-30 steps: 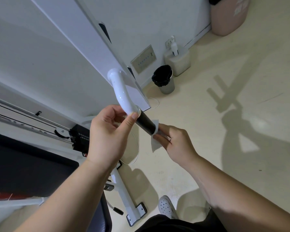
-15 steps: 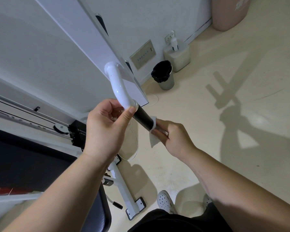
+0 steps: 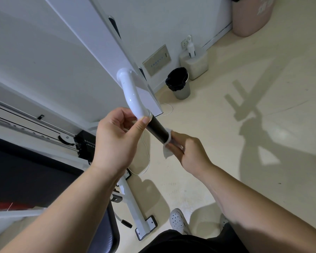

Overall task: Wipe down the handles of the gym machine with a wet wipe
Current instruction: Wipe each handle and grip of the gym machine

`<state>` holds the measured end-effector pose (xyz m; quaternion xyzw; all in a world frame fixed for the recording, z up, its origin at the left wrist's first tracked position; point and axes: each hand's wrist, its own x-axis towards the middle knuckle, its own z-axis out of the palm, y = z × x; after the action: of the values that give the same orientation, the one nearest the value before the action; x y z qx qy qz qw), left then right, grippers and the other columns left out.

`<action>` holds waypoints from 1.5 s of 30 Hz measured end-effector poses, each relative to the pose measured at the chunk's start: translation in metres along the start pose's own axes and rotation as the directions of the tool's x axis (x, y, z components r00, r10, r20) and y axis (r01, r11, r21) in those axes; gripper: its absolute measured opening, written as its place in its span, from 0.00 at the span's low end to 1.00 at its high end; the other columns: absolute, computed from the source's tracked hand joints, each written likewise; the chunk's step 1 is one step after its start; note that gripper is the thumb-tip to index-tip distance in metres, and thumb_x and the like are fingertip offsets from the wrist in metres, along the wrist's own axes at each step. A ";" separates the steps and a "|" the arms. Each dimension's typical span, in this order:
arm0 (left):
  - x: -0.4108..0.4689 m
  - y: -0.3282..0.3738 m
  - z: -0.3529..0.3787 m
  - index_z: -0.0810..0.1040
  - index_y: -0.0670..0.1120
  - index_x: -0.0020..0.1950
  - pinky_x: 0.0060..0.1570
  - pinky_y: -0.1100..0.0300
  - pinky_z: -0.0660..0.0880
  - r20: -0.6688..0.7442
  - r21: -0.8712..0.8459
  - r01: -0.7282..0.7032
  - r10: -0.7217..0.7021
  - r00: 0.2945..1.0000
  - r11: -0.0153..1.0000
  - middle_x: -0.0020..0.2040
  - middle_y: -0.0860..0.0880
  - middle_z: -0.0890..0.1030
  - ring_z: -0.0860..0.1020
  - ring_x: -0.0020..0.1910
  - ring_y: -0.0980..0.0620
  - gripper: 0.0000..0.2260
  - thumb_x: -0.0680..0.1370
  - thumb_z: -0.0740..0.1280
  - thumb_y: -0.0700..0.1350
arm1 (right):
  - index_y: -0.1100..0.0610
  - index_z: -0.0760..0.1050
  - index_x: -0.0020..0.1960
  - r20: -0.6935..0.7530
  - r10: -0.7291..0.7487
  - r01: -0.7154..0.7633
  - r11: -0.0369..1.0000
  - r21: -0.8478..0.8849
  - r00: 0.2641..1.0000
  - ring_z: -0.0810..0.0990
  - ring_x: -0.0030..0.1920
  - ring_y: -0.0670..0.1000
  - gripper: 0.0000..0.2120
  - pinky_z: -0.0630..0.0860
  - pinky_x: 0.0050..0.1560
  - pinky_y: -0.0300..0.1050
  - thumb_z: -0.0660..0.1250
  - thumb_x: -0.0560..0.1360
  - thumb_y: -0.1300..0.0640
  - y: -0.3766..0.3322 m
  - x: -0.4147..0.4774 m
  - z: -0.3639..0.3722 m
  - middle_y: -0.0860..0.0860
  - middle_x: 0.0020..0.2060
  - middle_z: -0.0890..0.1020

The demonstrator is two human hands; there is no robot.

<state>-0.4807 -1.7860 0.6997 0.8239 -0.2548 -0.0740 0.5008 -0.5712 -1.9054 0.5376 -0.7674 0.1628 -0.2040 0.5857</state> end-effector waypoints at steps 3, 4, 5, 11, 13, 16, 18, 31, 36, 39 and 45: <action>-0.002 0.001 -0.002 0.82 0.50 0.45 0.42 0.58 0.76 -0.005 -0.006 -0.001 0.001 1.000 1.000 0.38 0.52 0.82 0.77 0.37 0.54 0.04 0.74 0.74 0.49 | 0.58 0.80 0.57 -0.050 -0.120 0.120 0.993 -0.018 0.991 0.78 0.42 0.54 0.11 0.76 0.44 0.46 0.67 0.80 0.53 -0.029 0.010 0.001 0.52 0.43 0.85; -0.002 0.001 -0.003 0.83 0.50 0.45 0.43 0.56 0.77 0.001 -0.004 -0.001 0.001 1.000 1.000 0.38 0.52 0.83 0.78 0.37 0.54 0.04 0.74 0.75 0.48 | 0.59 0.81 0.56 -0.089 -0.189 0.190 0.982 0.009 0.978 0.79 0.42 0.53 0.10 0.76 0.44 0.44 0.68 0.79 0.54 -0.044 0.015 0.001 0.52 0.43 0.85; -0.003 0.001 -0.004 0.83 0.49 0.45 0.45 0.53 0.79 0.011 -0.001 0.002 -0.002 1.000 1.000 0.39 0.51 0.84 0.80 0.38 0.53 0.03 0.75 0.75 0.47 | 0.60 0.81 0.55 -0.128 -0.247 0.253 0.967 0.032 0.960 0.80 0.42 0.52 0.08 0.76 0.45 0.43 0.69 0.79 0.57 -0.056 0.020 0.001 0.51 0.43 0.84; -0.001 0.003 -0.003 0.83 0.51 0.44 0.48 0.39 0.80 -0.010 0.029 0.013 -0.013 1.000 0.999 0.42 0.43 0.84 0.79 0.39 0.49 0.06 0.72 0.75 0.52 | 0.57 0.79 0.65 -0.095 -0.154 0.163 0.981 0.104 0.984 0.83 0.49 0.52 0.16 0.79 0.53 0.43 0.67 0.79 0.55 -0.034 0.013 0.007 0.51 0.50 0.86; -0.001 0.003 -0.005 0.83 0.51 0.44 0.50 0.38 0.80 -0.015 0.049 0.018 -0.017 1.000 0.999 0.42 0.42 0.84 0.79 0.39 0.48 0.06 0.72 0.75 0.52 | 0.51 0.78 0.68 -0.023 -0.055 0.056 0.996 0.074 0.998 0.81 0.48 0.49 0.18 0.76 0.50 0.38 0.66 0.80 0.54 -0.016 0.004 0.006 0.46 0.49 0.86; 0.000 0.002 -0.010 0.83 0.53 0.43 0.50 0.40 0.80 -0.013 0.063 0.034 -0.033 0.999 0.997 0.41 0.47 0.85 0.80 0.40 0.50 0.05 0.72 0.75 0.52 | 0.51 0.77 0.69 0.014 -0.065 0.064 0.997 0.044 0.998 0.81 0.49 0.47 0.17 0.74 0.49 0.37 0.68 0.81 0.57 -0.017 0.006 0.006 0.47 0.51 0.86; -0.002 0.003 -0.010 0.83 0.53 0.43 0.50 0.40 0.80 -0.013 0.055 0.038 -0.037 0.999 0.998 0.41 0.48 0.85 0.81 0.40 0.50 0.05 0.72 0.75 0.52 | 0.55 0.78 0.68 -0.049 -0.161 0.165 0.983 0.076 0.986 0.83 0.53 0.48 0.17 0.77 0.53 0.37 0.69 0.80 0.58 -0.039 0.014 0.007 0.50 0.54 0.87; 0.000 0.002 -0.005 0.83 0.50 0.45 0.49 0.44 0.80 -0.037 0.054 0.053 -0.051 0.998 0.997 0.41 0.47 0.84 0.80 0.40 0.51 0.07 0.73 0.76 0.52 | 0.53 0.80 0.64 0.112 -0.011 0.012 1.000 -0.008 0.994 0.76 0.40 0.31 0.13 0.68 0.42 0.24 0.68 0.81 0.61 -0.007 0.009 -0.006 0.25 0.36 0.77; -0.002 0.002 -0.007 0.83 0.53 0.45 0.44 0.48 0.79 -0.017 0.062 0.028 -0.027 0.999 0.998 0.41 0.53 0.85 0.79 0.38 0.51 0.04 0.75 0.77 0.49 | 0.48 0.80 0.65 0.138 0.039 -0.022 0.993 -0.120 0.990 0.76 0.42 0.43 0.14 0.71 0.43 0.31 0.68 0.80 0.56 -0.013 0.007 -0.009 0.40 0.43 0.83; -0.007 0.000 -0.004 0.84 0.55 0.51 0.52 0.39 0.80 0.005 0.011 0.007 -0.007 1.000 1.000 0.48 0.53 0.86 0.81 0.45 0.39 0.07 0.74 0.75 0.52 | 0.57 0.82 0.52 -0.064 0.045 -0.055 0.985 -0.162 0.997 0.76 0.39 0.50 0.06 0.71 0.39 0.38 0.66 0.81 0.59 -0.016 -0.007 -0.011 0.44 0.40 0.83; -0.043 -0.031 0.007 0.78 0.58 0.56 0.46 0.57 0.77 -0.011 -0.108 0.150 -0.152 0.988 0.983 0.50 0.55 0.84 0.79 0.43 0.49 0.11 0.76 0.75 0.51 | 0.48 0.72 0.36 -0.300 -0.004 -0.046 0.986 -0.160 0.954 0.68 0.31 0.47 0.16 0.61 0.31 0.35 0.63 0.83 0.58 -0.061 -0.035 -0.010 0.45 0.27 0.71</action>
<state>-0.5097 -1.7584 0.6635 0.8134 -0.1825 -0.1172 0.5397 -0.6054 -1.8807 0.5942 -0.7717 0.2742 -0.2976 0.4907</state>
